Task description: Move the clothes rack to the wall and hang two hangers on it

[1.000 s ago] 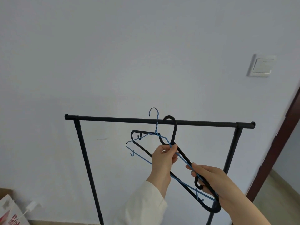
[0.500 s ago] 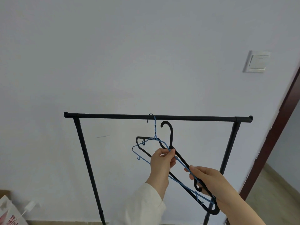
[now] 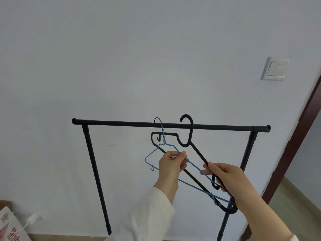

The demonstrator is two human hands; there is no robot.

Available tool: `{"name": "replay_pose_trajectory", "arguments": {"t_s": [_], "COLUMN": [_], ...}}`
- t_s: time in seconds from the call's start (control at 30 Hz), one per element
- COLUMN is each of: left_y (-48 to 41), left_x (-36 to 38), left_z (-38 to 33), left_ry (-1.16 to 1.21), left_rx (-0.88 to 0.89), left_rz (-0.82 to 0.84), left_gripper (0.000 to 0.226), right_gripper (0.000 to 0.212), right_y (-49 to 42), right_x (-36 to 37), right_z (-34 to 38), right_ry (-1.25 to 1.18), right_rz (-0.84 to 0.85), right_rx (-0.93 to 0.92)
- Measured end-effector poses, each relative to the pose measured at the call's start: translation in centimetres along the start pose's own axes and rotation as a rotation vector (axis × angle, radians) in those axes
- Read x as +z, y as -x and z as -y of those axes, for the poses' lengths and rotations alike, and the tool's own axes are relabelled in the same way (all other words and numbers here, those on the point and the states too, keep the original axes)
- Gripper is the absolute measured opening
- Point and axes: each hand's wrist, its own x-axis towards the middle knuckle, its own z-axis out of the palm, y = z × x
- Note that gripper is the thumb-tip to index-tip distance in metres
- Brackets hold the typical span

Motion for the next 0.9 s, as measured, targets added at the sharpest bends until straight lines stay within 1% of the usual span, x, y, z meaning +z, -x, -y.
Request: {"name": "replay_pose_trajectory", "arguments": {"t_s": [0.3,0.43,0.63,0.73,0.9], "left_y": [0.4,0.5,0.6,0.8,1.4], "left_x": [0.3,0.0,-0.4,-0.6,-1.0], "left_z": [0.6,1.2,1.8,2.0,1.9], "left_ry": [-0.037,-0.06,-0.121,-0.127,-0.161], "left_rx": [-0.035,-0.055,-0.087,-0.102,-0.102], "left_rz": [0.024,0.025,0.019,0.032,0.08], "left_gripper": [0.011,0.011,0.008,0.006,0.026], "right_gripper": [0.023,0.024,0.02,0.023,0.021], "right_y": [-0.9,-0.8,-0.6,-0.6,-0.4], "right_x": [0.9,0.9,0.7,0.7,0.9], "right_z": [-0.4,-1.2,-1.4,-1.8,-2.0], "right_ry": [0.092,0.095,0.083,0.082,0.068], "right_rz": [0.017,0.04,0.042,0.047,0.037], "right_rx": [0.021,0.039,0.053,0.049,0.029]}}
